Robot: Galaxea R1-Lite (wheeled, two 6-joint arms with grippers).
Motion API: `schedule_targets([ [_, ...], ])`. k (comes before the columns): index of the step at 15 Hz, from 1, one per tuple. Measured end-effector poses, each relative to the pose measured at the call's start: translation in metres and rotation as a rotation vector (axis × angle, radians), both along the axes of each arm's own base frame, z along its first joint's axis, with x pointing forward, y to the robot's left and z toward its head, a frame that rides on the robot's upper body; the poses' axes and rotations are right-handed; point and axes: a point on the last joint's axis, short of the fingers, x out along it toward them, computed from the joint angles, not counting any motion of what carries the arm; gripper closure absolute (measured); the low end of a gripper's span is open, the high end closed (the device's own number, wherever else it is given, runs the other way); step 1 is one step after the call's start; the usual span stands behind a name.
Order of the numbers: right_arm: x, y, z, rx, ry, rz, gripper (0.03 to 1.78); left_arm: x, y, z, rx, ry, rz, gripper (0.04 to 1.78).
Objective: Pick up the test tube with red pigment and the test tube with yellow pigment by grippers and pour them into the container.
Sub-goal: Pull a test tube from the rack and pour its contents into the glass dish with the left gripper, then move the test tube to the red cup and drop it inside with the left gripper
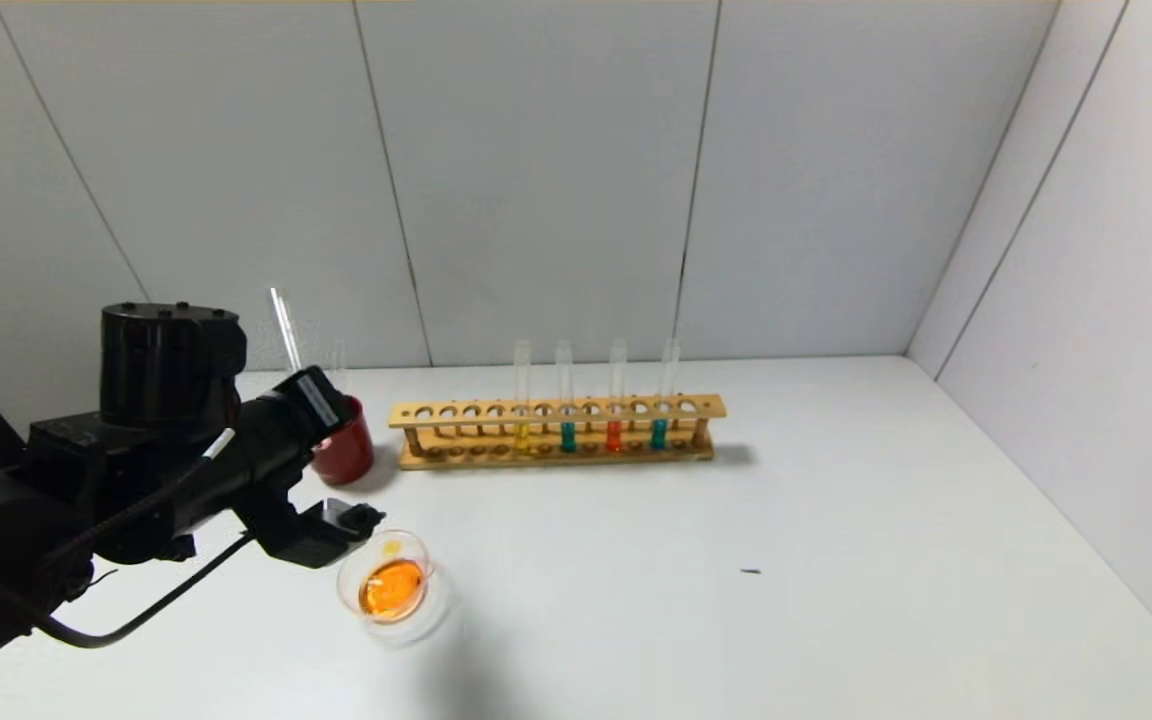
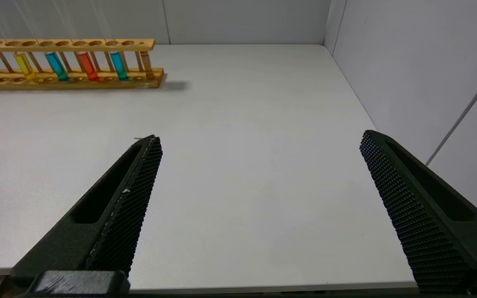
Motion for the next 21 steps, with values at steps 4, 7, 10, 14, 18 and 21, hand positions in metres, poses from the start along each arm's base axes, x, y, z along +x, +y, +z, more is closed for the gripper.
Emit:
schedule_targets([
  [4, 0.0, 0.0, 0.0, 0.0, 0.0, 0.0, 0.06, -0.023, 0.003, -0.02, -0.474, 0.085, 0.211, 1.47],
  [7, 0.0, 0.0, 0.0, 0.0, 0.0, 0.0, 0.06, -0.037, 0.003, -0.021, -0.863, 0.082, 0.396, 1.47],
  [10, 0.0, 0.0, 0.0, 0.0, 0.0, 0.0, 0.06, -0.033, 0.001, -0.005, -1.339, 0.027, 0.545, 1.47],
  [14, 0.0, 0.0, 0.0, 0.0, 0.0, 0.0, 0.06, -0.006, 0.019, 0.044, -1.981, -0.138, 0.641, 1.47],
  [18, 0.0, 0.0, 0.0, 0.0, 0.0, 0.0, 0.06, 0.019, 0.042, 0.055, -2.175, -0.117, 0.64, 1.47],
  [21, 0.0, 0.0, 0.0, 0.0, 0.0, 0.0, 0.06, 0.052, 0.045, 0.056, -2.246, -0.121, 0.65, 1.47],
])
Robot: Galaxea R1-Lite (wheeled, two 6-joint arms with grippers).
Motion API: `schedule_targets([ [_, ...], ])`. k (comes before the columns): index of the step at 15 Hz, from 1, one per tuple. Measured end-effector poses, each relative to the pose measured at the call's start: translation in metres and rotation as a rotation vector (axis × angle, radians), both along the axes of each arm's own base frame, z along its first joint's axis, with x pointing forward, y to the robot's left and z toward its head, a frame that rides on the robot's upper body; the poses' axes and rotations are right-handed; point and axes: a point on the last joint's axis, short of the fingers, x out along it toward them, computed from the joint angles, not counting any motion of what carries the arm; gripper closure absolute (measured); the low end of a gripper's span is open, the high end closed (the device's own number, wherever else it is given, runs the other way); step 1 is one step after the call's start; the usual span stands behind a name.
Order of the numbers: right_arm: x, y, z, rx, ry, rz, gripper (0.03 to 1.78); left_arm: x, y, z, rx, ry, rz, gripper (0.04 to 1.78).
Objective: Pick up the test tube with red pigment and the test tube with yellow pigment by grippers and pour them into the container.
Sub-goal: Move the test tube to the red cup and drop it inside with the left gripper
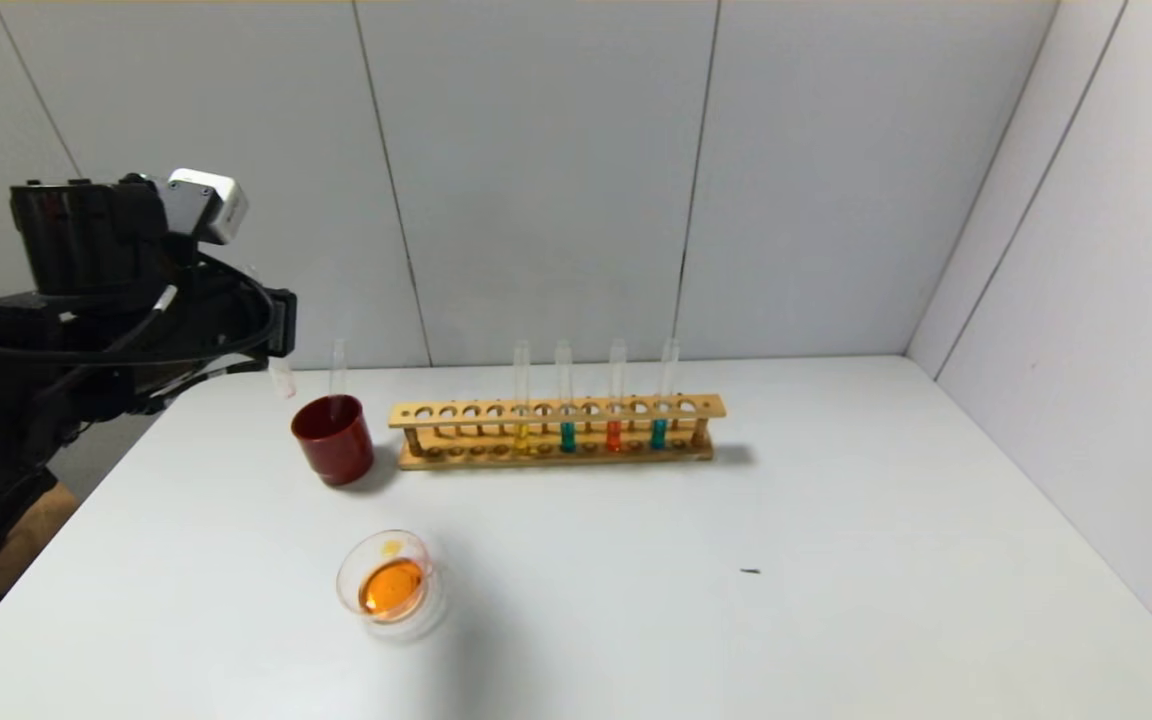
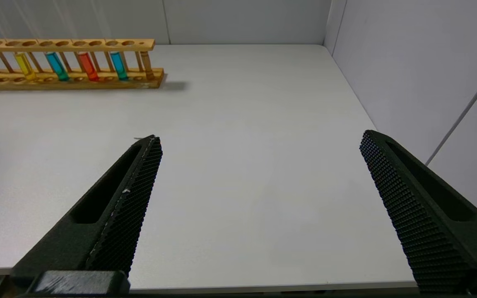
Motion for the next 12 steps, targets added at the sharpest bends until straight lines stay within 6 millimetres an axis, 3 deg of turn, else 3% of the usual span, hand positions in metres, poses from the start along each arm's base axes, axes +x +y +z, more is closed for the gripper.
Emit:
schedule_targets([
  [6, 0.0, 0.0, 0.0, 0.0, 0.0, 0.0, 0.06, 0.052, 0.004, -0.035, -0.026, 0.044, 0.036, 1.47],
  [12, 0.0, 0.0, 0.0, 0.0, 0.0, 0.0, 0.06, 0.077, 0.012, -0.08, -0.064, 0.133, 0.043, 1.47],
])
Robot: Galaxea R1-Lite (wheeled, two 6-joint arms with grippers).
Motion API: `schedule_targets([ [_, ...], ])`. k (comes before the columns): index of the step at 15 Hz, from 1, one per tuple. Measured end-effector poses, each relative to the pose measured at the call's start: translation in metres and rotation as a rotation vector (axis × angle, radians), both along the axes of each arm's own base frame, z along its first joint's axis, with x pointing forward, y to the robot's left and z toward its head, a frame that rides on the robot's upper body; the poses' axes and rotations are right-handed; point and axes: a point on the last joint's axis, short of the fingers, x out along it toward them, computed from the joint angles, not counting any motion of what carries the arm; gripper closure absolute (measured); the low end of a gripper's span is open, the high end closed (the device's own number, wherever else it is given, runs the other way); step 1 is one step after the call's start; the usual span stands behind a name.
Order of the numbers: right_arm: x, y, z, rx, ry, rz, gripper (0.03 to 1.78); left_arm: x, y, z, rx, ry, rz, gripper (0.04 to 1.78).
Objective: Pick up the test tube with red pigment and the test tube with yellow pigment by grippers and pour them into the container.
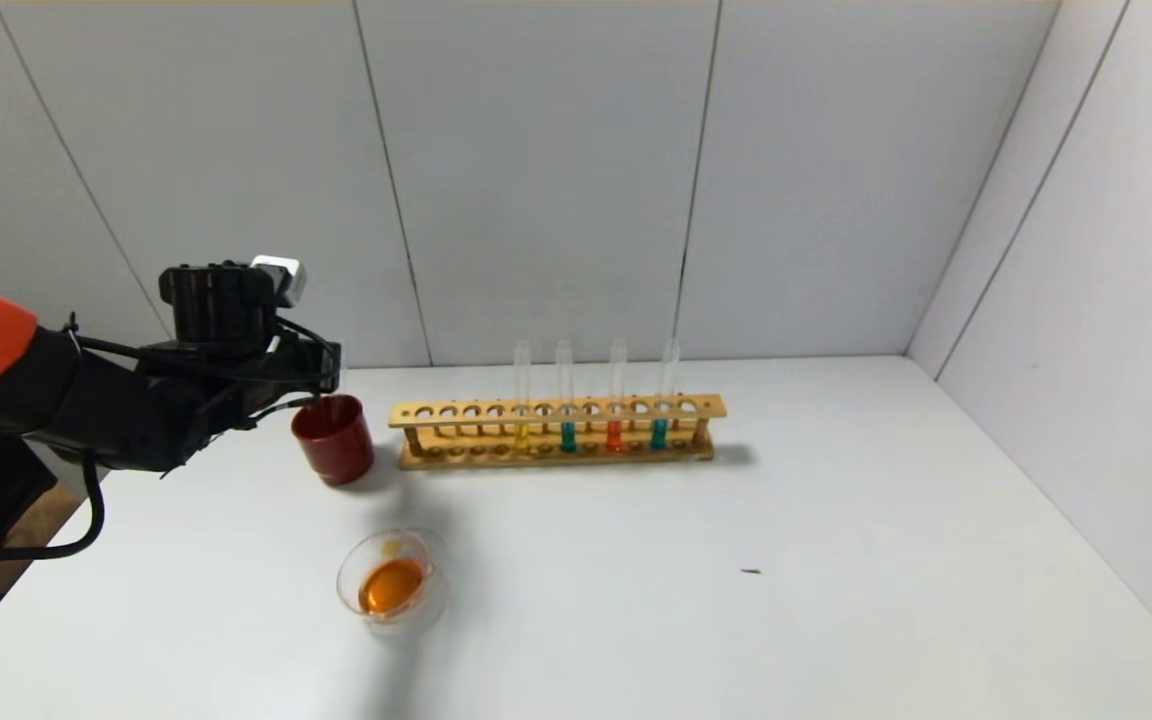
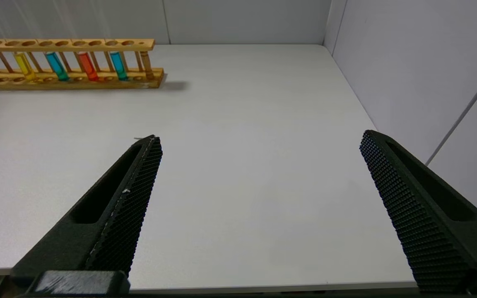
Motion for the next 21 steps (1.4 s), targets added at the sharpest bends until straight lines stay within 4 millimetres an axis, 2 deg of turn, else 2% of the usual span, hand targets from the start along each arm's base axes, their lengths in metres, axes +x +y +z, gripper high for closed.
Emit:
schedule_targets([
  [3, 0.0, 0.0, 0.0, 0.0, 0.0, 0.0, 0.06, 0.005, -0.001, -0.012, 0.0, 0.027, -0.01, 1.47],
  [11, 0.0, 0.0, 0.0, 0.0, 0.0, 0.0, 0.06, 0.008, -0.001, -0.021, -0.005, 0.052, -0.028, 1.47],
  [13, 0.0, 0.0, 0.0, 0.0, 0.0, 0.0, 0.06, 0.008, -0.001, -0.021, -0.004, 0.051, -0.028, 1.4],
  [15, 0.0, 0.0, 0.0, 0.0, 0.0, 0.0, 0.06, 0.008, -0.001, -0.021, -0.004, 0.051, -0.029, 1.23],
  [19, 0.0, 0.0, 0.0, 0.0, 0.0, 0.0, 0.06, 0.008, -0.001, -0.02, -0.003, 0.049, -0.028, 0.55],
  [21, 0.0, 0.0, 0.0, 0.0, 0.0, 0.0, 0.06, 0.006, -0.002, -0.018, -0.002, 0.044, -0.03, 0.3],
])
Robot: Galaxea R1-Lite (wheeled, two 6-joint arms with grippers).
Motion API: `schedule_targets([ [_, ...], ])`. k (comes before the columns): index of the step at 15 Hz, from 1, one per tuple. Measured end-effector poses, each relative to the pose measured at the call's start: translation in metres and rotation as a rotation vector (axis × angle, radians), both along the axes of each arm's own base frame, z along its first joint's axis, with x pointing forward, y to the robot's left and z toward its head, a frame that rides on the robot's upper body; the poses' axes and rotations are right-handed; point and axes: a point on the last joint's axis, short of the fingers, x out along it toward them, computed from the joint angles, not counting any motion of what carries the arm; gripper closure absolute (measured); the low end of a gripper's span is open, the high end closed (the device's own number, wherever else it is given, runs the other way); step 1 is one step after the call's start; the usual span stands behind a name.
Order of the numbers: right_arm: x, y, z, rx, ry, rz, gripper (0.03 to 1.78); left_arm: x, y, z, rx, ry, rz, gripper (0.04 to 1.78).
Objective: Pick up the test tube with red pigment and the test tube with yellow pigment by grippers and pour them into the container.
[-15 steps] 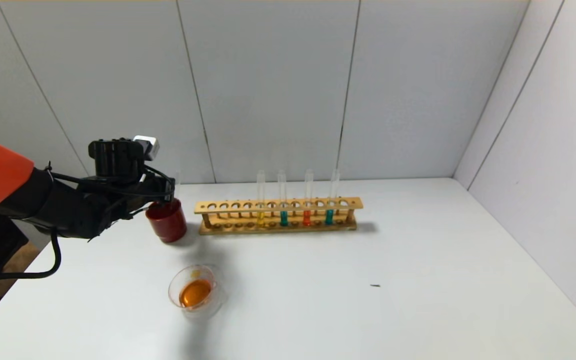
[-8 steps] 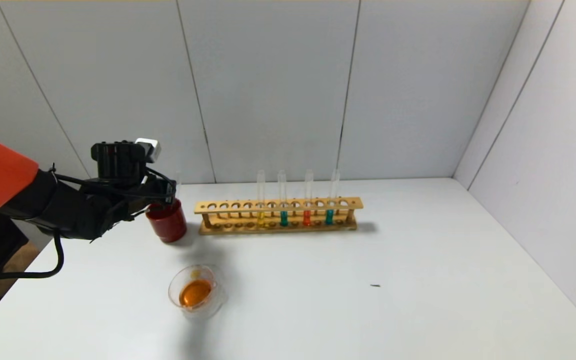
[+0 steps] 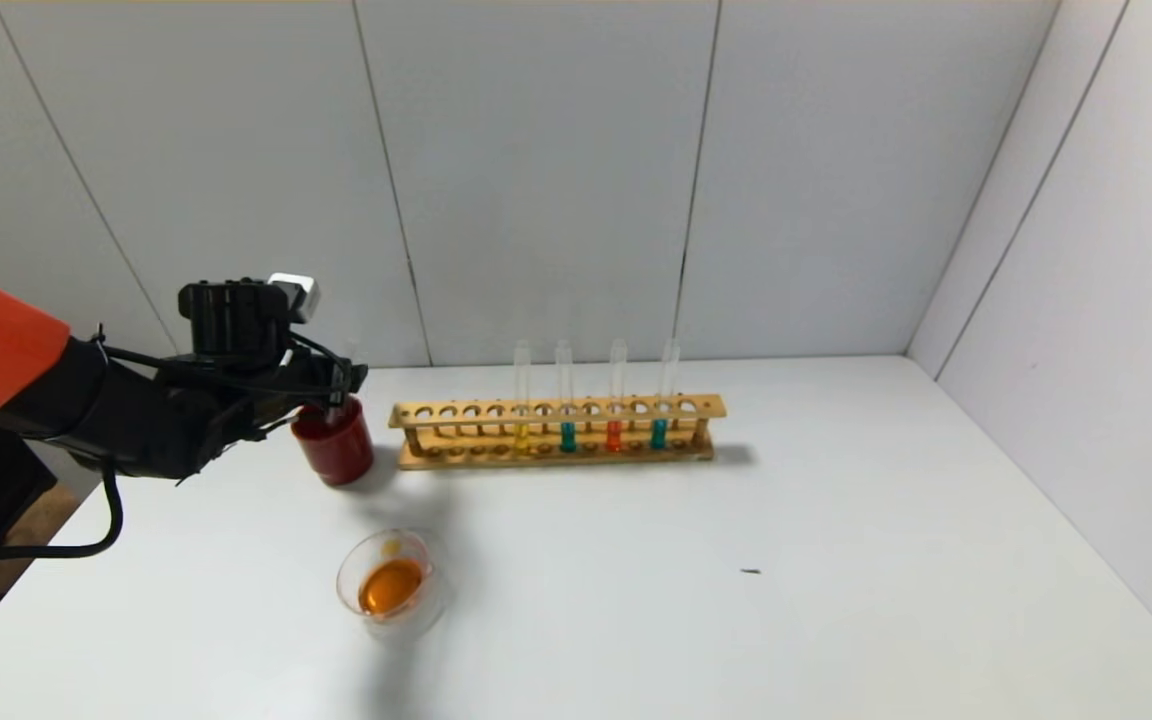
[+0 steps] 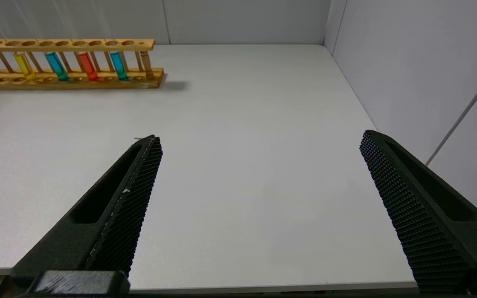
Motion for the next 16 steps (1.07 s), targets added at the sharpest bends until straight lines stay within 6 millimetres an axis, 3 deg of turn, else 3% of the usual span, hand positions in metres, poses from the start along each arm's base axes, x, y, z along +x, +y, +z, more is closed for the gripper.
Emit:
schedule_targets([
  [3, 0.0, 0.0, 0.0, 0.0, 0.0, 0.0, 0.06, -0.005, 0.0, 0.013, 0.0, -0.029, 0.001, 0.09],
  [6, 0.0, 0.0, 0.0, 0.0, 0.0, 0.0, 0.06, -0.016, 0.001, 0.04, 0.003, -0.077, 0.001, 0.07],
  [9, 0.0, 0.0, 0.0, 0.0, 0.0, 0.0, 0.06, -0.038, 0.002, 0.079, -0.001, -0.126, -0.002, 0.07],
  [13, 0.0, 0.0, 0.0, 0.0, 0.0, 0.0, 0.06, -0.097, 0.005, 0.14, -0.008, -0.21, -0.003, 0.07],
  [16, 0.0, 0.0, 0.0, 0.0, 0.0, 0.0, 0.06, -0.165, 0.012, 0.167, -0.005, -0.229, 0.027, 0.07],
])
